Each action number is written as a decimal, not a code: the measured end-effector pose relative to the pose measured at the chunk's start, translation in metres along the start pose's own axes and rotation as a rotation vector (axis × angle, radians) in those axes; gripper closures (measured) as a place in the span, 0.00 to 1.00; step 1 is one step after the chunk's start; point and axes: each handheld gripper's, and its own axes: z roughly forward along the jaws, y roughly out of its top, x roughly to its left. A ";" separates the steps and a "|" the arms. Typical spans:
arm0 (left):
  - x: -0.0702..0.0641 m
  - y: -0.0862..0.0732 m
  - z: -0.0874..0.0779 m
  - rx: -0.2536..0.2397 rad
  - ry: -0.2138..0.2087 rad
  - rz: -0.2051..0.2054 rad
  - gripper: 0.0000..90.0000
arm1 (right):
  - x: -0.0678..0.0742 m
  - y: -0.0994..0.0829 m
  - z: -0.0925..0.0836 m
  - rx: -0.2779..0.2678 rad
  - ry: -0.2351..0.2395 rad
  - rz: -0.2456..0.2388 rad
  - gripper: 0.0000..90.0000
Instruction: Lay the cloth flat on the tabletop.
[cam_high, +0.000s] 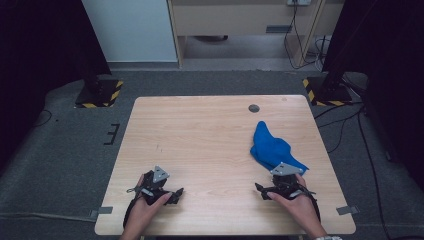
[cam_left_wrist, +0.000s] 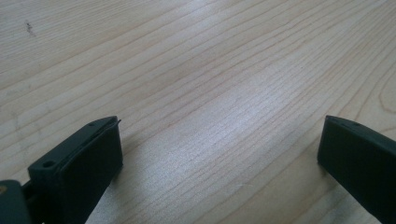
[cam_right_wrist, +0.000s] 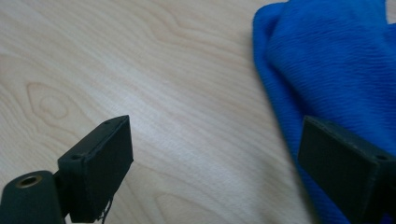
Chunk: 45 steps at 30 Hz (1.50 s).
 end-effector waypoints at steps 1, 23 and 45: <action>0.000 0.000 0.000 0.000 0.000 0.000 0.00 | -0.002 0.002 -0.002 -0.002 -0.003 0.009 0.13; -0.004 0.001 0.000 0.003 -0.008 0.010 0.00 | -0.073 0.054 0.020 0.028 -0.061 0.135 0.27; -0.010 -0.005 -0.008 0.026 -0.008 0.007 0.00 | -0.074 0.059 0.041 0.031 0.003 0.129 0.91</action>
